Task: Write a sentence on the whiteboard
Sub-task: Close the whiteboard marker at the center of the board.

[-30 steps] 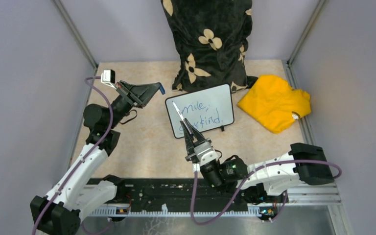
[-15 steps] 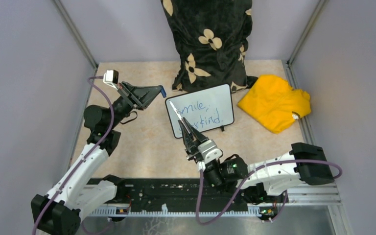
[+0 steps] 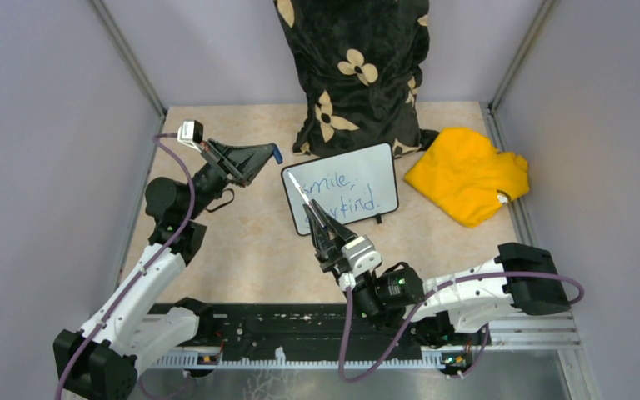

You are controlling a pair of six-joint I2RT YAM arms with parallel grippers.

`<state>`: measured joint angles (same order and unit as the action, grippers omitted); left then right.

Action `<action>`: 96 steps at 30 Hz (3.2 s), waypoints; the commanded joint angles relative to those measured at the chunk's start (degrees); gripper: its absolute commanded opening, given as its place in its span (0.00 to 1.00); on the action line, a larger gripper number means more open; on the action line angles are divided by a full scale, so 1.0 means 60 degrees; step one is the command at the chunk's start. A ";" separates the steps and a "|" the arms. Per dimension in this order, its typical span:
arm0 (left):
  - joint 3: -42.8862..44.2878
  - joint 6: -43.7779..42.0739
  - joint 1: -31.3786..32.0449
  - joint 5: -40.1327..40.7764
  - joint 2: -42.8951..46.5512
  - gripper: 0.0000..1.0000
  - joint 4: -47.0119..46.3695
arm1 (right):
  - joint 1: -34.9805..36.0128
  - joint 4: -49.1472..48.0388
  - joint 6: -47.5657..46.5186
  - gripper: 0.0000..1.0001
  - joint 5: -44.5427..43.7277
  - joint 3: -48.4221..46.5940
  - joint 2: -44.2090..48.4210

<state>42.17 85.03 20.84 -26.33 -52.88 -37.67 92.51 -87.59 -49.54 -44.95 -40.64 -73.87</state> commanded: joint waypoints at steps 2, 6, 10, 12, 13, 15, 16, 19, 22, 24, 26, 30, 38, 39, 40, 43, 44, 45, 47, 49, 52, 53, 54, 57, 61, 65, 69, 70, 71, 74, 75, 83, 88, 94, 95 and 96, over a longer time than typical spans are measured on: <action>0.0239 0.0620 -0.0032 0.0315 0.0024 0.00 0.0224 | 0.0110 -0.0433 0.0255 0.00 0.0119 -0.0265 0.0341; 0.0496 0.0697 -0.0033 -0.0057 -0.0123 0.00 0.0257 | 0.0116 -0.0349 0.0336 0.00 0.0155 -0.0336 0.0316; 0.0565 0.0728 -0.0031 -0.0323 -0.0196 0.00 0.0269 | 0.0111 -0.0299 0.0426 0.00 0.0189 -0.0381 0.0287; 0.0518 0.0747 -0.0039 -0.0350 -0.0190 0.00 0.0262 | 0.0109 -0.0306 0.0420 0.00 0.0186 -0.0389 0.0264; 0.0501 0.0742 -0.0036 -0.0355 -0.0182 0.00 0.0266 | 0.0109 -0.0324 0.0420 0.00 0.0173 -0.0389 0.0258; 0.0482 0.0746 -0.0031 -0.0403 -0.0181 0.00 0.0267 | 0.0113 -0.0323 0.0420 0.00 0.0178 -0.0389 0.0250; 0.0485 0.0749 -0.0038 -0.0441 -0.0197 0.00 0.0259 | 0.0111 -0.0329 0.0409 0.00 0.0180 -0.0400 0.0251; 0.0481 0.0757 -0.0018 -0.0550 -0.0235 0.00 0.0141 | 0.0109 -0.0397 0.0362 0.00 0.0153 -0.0404 0.0202; 0.0500 0.0755 -0.0009 -0.0628 -0.0247 0.00 0.0111 | 0.0110 -0.0466 0.0321 0.00 0.0156 -0.0407 0.0174; 0.0498 0.0733 -0.0002 -0.0658 -0.0217 0.00 0.0111 | 0.0109 -0.0513 0.0306 0.00 0.0132 -0.0404 0.0143; 0.0493 0.0691 -0.0002 -0.0708 -0.0197 0.00 0.0121 | 0.0111 -0.0574 0.0288 0.00 0.0107 -0.0404 0.0117; 0.0486 0.0613 0.0028 -0.0743 -0.0145 0.00 0.0156 | 0.0109 -0.0607 0.0287 0.00 0.0062 -0.0375 0.0111; 0.0569 0.0534 0.0170 -0.0827 -0.0138 0.00 0.0144 | 0.0109 -0.0570 0.0302 0.00 0.0010 -0.0403 0.0109; 0.0586 0.0527 0.0194 -0.0834 -0.0144 0.00 0.0132 | 0.0113 -0.0552 0.0302 0.00 0.0016 -0.0404 0.0109; 0.0584 0.0521 0.0195 -0.0830 -0.0137 0.00 0.0140 | 0.0110 -0.0541 0.0310 0.00 -0.0005 -0.0415 0.0109; 0.0602 0.0505 0.0229 -0.0842 -0.0140 0.00 0.0113 | 0.0109 -0.0505 0.0317 0.00 -0.0009 -0.0419 0.0116; 0.0599 0.0505 0.0232 -0.0831 -0.0137 0.00 0.0112 | 0.0116 -0.0504 0.0310 0.00 -0.0021 -0.0430 0.0110; 0.0603 0.0504 0.0229 -0.0842 -0.0133 0.00 0.0099 | 0.0110 -0.0504 0.0294 0.00 -0.0023 -0.0433 0.0109; 0.0627 0.0485 0.0244 -0.0842 -0.0115 0.00 0.0072 | 0.0119 -0.0514 0.0277 0.00 -0.0049 -0.0433 0.0097; 0.0632 0.0478 0.0236 -0.0812 -0.0108 0.00 0.0046 | 0.0109 -0.0519 0.0260 0.00 -0.0073 -0.0427 0.0099; 0.0607 0.0447 0.0240 -0.0783 -0.0052 0.00 0.0026 | 0.0109 -0.0533 0.0258 0.00 -0.0096 -0.0419 0.0108; 0.0600 0.0443 0.0241 -0.0756 -0.0036 0.00 0.0017 | 0.0109 -0.0522 0.0258 0.00 -0.0093 -0.0419 0.0109; 0.0595 0.0446 0.0248 -0.0723 -0.0007 0.00 0.0010 | 0.0109 -0.0532 0.0258 0.00 -0.0096 -0.0419 0.0109; 0.0624 0.0432 0.0240 -0.0689 -0.0008 0.00 -0.0020 | 0.0110 -0.0541 0.0258 0.00 -0.0111 -0.0419 0.0109; 0.0695 0.0395 0.0255 -0.0797 -0.0057 0.00 -0.0046 | 0.0113 -0.0576 0.0229 0.00 -0.0126 -0.0404 0.0138; 0.0631 0.0366 0.0251 -0.0799 -0.0022 0.00 -0.0015 | 0.0109 -0.0592 0.0215 0.00 -0.0100 -0.0404 0.0146; 0.0619 0.0320 0.0287 -0.0881 -0.0023 0.00 -0.0035 | 0.0111 -0.0632 0.0222 0.00 -0.0110 -0.0404 0.0142; 0.0629 0.0294 0.0298 -0.0905 -0.0023 0.00 -0.0015 | 0.0109 -0.0648 0.0215 0.00 -0.0111 -0.0393 0.0150; 0.0632 0.0263 0.0305 -0.0921 -0.0022 0.00 0.0011 | 0.0111 -0.0650 0.0215 0.00 -0.0120 -0.0390 0.0145; 0.0619 0.0220 0.0334 -0.0966 -0.0028 0.00 0.0033 | 0.0109 -0.0692 0.0200 0.00 -0.0133 -0.0389 0.0127; 0.0623 0.0210 0.0348 -0.0973 -0.0024 0.00 0.0050 | 0.0109 -0.0694 0.0200 0.00 -0.0132 -0.0389 0.0124; 0.0613 0.0112 0.0408 -0.1032 -0.0030 0.00 -0.0016 | 0.0102 -0.0793 0.0120 0.00 -0.0146 -0.0404 0.0091; 0.0540 0.0013 0.0423 -0.1005 0.0011 0.00 0.0042 | 0.0110 -0.0841 0.0097 0.00 -0.0155 -0.0418 0.0093; 0.0422 -0.0193 0.0423 -0.0793 0.0145 0.00 0.0298 | 0.0111 -0.0812 0.0140 0.00 -0.0174 -0.0390 0.0140; 0.0414 -0.0210 0.0423 -0.0781 0.0146 0.00 0.0301 | 0.0109 -0.0823 0.0141 0.00 -0.0183 -0.0378 0.0146; 0.0415 -0.0210 0.0423 -0.0763 0.0130 0.00 0.0302 | 0.0118 -0.0826 0.0141 0.00 -0.0177 -0.0375 0.0150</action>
<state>44.23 85.08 22.79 -30.83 -53.28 -35.55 92.64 -87.64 -48.40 -45.84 -40.64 -73.87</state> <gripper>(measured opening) 0.028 0.123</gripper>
